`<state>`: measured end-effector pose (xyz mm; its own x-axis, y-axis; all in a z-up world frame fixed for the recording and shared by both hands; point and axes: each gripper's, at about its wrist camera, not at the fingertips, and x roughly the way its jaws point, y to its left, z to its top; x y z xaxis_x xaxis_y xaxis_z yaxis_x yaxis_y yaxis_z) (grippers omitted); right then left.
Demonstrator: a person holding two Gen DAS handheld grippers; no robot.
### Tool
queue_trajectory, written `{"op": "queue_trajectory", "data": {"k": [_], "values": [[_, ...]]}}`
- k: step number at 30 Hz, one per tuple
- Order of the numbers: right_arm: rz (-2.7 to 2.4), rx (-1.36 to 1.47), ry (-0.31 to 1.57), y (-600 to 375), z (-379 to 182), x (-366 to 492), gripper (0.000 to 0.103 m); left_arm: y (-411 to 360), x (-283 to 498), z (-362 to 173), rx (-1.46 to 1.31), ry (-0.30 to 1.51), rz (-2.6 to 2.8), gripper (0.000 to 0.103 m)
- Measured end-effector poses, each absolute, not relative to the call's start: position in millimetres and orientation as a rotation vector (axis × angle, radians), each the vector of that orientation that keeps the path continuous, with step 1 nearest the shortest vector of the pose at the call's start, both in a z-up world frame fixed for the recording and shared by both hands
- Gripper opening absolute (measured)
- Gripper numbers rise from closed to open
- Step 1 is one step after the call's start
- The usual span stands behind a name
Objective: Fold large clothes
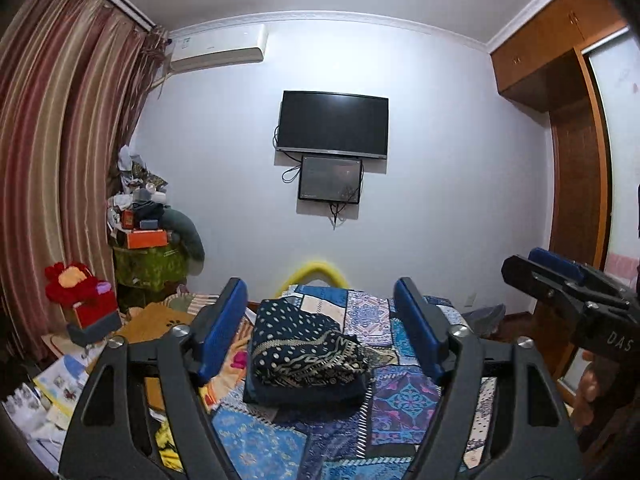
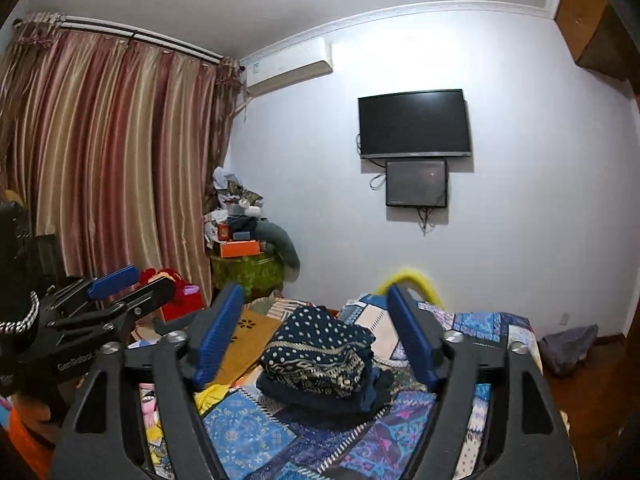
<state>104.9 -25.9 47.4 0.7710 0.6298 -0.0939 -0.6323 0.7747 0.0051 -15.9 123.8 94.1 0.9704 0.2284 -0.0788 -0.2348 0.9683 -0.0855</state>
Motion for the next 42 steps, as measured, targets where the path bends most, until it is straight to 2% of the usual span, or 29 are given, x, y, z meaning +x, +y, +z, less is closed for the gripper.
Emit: {"op": "queue_trajectory", "data": {"k": [1, 2, 7, 9, 16, 20, 42], "values": [[0.668, -0.014, 0.098, -26.1, 44.8, 105.0, 0.079, 124.0, -17.2, 92.0, -0.102, 0.065, 0.233, 0.089], [0.659, -0.007, 0.103, -27.2, 42.1, 106.1, 0.083, 124.6, -19.1, 89.2, -0.116, 0.061, 0.246, 0.092], [0.605, -0.020, 0.118, -24.4, 38.6, 105.2, 0.090, 127.9, -19.8, 82.5, -0.134, 0.082, 0.273, 0.092], [0.604, -0.035, 0.109, -25.8, 35.8, 101.9, 0.101, 128.0, -20.2, 80.2, -0.129, 0.080, 0.290, 0.092], [0.593, -0.016, 0.117, -28.9, 33.2, 103.5, 0.102, 128.9, -19.1, 71.2, -0.131, 0.098, 0.301, 0.093], [0.593, -0.013, 0.132, -28.5, 30.4, 105.2, 0.102, 130.5, -17.0, 69.0, -0.142, 0.108, 0.301, 0.098], [0.586, -0.029, 0.165, -33.7, 25.5, 100.6, 0.103, 131.6, -11.4, 63.4, -0.136, 0.124, 0.303, 0.101]]}}
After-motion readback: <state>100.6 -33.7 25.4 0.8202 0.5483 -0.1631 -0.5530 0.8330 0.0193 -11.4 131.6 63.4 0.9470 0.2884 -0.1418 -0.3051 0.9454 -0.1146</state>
